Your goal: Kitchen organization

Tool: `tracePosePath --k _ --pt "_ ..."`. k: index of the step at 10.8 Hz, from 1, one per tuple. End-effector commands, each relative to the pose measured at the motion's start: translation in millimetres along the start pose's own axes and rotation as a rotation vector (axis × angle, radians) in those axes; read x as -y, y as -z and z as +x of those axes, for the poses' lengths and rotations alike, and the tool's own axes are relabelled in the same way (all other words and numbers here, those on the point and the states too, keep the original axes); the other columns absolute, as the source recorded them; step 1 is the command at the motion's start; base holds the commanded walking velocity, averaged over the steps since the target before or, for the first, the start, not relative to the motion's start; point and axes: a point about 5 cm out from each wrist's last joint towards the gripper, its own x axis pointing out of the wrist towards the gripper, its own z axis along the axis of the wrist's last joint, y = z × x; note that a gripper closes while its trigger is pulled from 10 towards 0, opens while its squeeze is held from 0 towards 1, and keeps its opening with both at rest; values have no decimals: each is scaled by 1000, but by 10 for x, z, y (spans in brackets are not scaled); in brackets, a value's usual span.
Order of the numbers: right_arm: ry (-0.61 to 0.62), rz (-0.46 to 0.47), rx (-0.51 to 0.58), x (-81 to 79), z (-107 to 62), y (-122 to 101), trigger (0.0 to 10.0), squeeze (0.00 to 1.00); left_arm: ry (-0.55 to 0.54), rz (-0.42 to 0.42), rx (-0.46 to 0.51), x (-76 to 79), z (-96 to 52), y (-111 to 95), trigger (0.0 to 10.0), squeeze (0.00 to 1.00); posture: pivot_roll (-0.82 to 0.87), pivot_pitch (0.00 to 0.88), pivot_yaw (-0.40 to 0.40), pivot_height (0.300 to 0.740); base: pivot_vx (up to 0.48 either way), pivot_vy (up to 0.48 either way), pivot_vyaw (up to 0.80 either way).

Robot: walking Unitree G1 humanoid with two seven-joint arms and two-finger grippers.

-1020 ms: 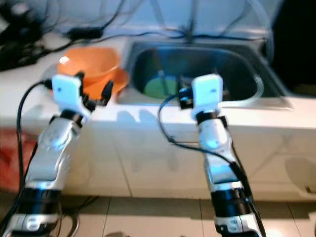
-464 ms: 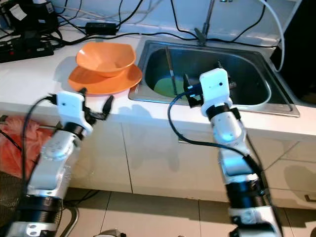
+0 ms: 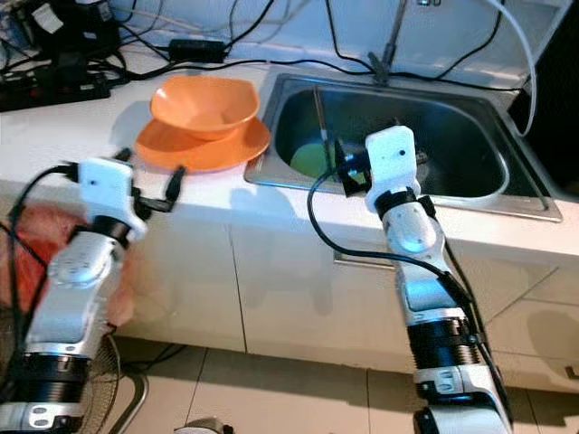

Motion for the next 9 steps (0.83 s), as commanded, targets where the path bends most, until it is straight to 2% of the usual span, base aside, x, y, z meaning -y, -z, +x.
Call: tracePosePath --k 1,2,5,9 --pt "43 11 1 46 -34 6 10000 0 -9 -15 -1 -13 26 -17 10000 0 152 0 -42 740 0 0 0" --pt "63 40 -8 -2 -71 30 10000 0 -23 -25 19 -8 76 -78 10000 0 141 0 -38 740 0 0 0" --pt "52 83 6 -162 -91 -23 10000 0 7 -40 56 137 127 -223 10000 0 125 2 -29 740 0 0 0" --pt "27 141 -8 -338 -183 -9 10000 0 -64 -91 94 236 107 -269 10000 0 123 0 -39 740 0 0 0"
